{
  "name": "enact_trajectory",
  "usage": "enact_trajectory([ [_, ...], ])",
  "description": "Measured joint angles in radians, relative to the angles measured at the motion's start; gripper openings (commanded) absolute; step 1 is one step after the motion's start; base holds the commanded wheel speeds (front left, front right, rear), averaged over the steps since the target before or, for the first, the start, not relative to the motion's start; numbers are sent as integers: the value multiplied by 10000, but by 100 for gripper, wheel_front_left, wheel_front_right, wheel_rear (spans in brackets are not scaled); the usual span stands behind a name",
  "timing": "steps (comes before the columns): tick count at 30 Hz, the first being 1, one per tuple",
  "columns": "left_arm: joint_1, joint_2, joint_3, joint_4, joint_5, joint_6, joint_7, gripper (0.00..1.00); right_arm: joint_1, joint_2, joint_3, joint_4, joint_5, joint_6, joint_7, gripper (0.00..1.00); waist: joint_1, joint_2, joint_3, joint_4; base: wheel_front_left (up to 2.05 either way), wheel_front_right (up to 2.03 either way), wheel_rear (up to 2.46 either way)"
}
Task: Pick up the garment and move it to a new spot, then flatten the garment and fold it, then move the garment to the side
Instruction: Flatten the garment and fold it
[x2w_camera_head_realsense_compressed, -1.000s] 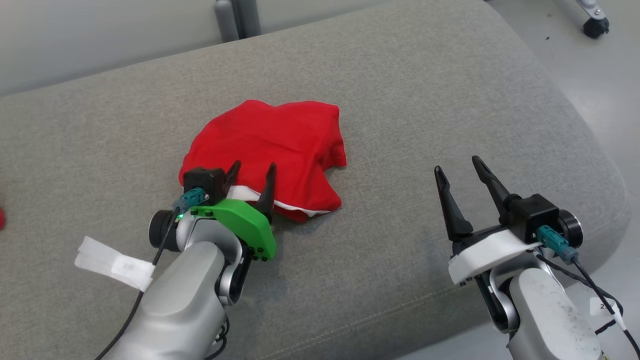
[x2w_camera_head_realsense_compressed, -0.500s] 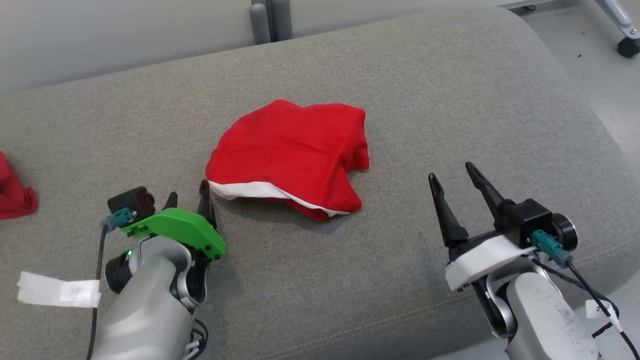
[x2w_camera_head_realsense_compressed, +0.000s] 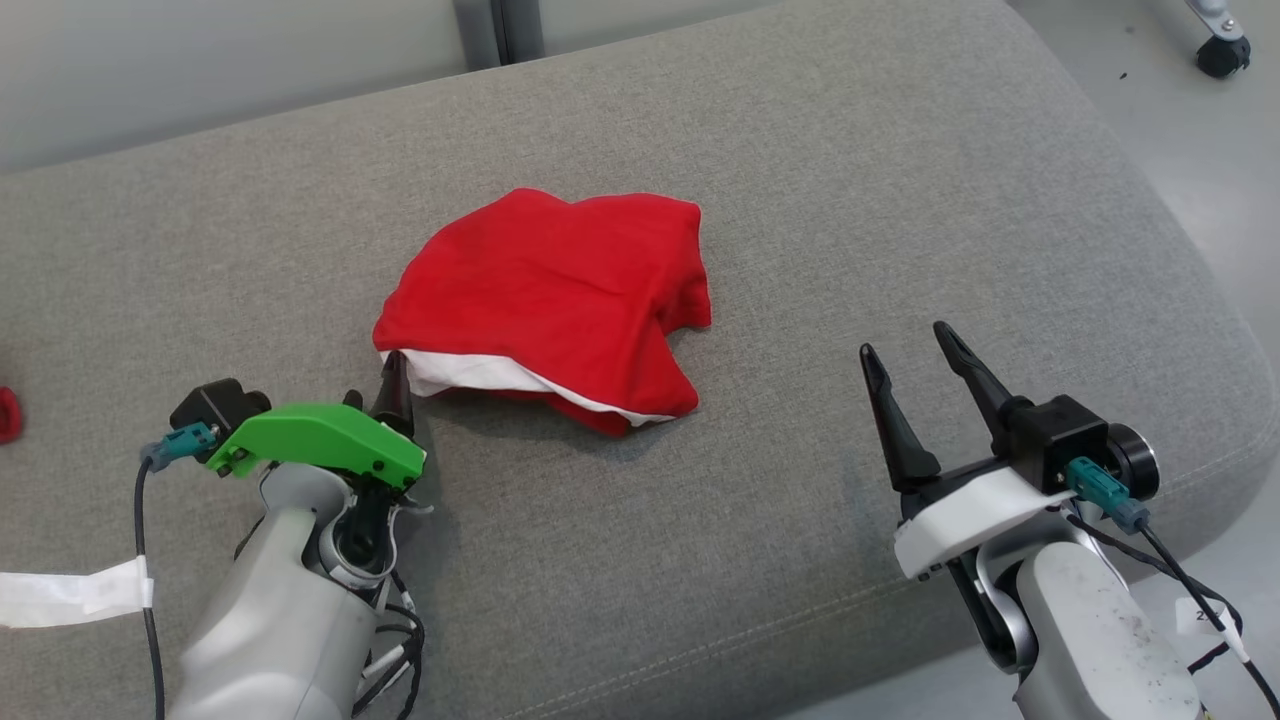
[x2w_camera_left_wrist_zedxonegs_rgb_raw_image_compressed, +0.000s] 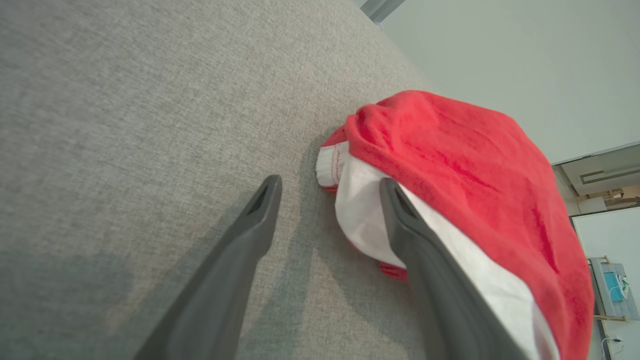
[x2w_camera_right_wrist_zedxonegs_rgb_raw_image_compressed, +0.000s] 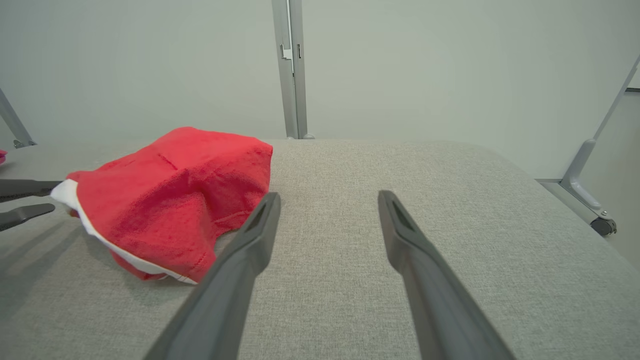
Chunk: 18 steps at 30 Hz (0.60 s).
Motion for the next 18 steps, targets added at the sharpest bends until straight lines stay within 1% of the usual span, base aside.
enact_trajectory([
  [3, -58, -2, 159, -148, -688, -178, 176, 100, 0, -8, -82, 0, 0, -6, 0, 100, 0, 0, 44, -45, 0, 0, 0],
  [5, -110, -4, 203, -199, -1051, -184, 203, 100, 0, -10, -98, 0, 0, -6, 0, 100, 0, 0, 56, -52, 0, 0, 0],
  [7, -150, -6, 205, -221, -1283, -253, 309, 100, -1, -4, -96, 0, 0, -6, 0, 100, 0, 0, 66, -55, 0, 0, 0],
  [13, -176, -4, -40, -198, -1841, -251, 677, 100, -18, 0, -56, 0, 0, 4, 0, 100, 0, 0, 96, -80, 0, 0, 0],
  [14, -186, -4, -69, -186, -1896, -251, 683, 97, -26, 0, -40, 4, 0, 6, 0, 100, 0, 0, 102, -89, 0, 0, 0],
  [15, -205, -4, -107, -157, -1893, -249, 644, 76, -35, 2, -27, 6, 0, 6, 0, 100, 0, 0, 106, -100, 0, 0, 0],
  [16, -244, -4, -140, -121, -1891, -249, 556, 43, -45, 6, -19, 10, 0, 6, 0, 100, 0, 0, 111, -111, 0, 0, 0],
  [17, -304, -4, -157, -104, -1891, -249, 502, 25, -55, 8, -17, 12, 0, 6, 0, 100, 0, 0, 115, -124, 0, 0, 0],
  [18, -358, -4, -163, -105, -1891, -251, 420, 4, -60, 10, -19, 12, 0, 6, 0, 100, 0, 0, 118, -137, 0, 0, 0],
])
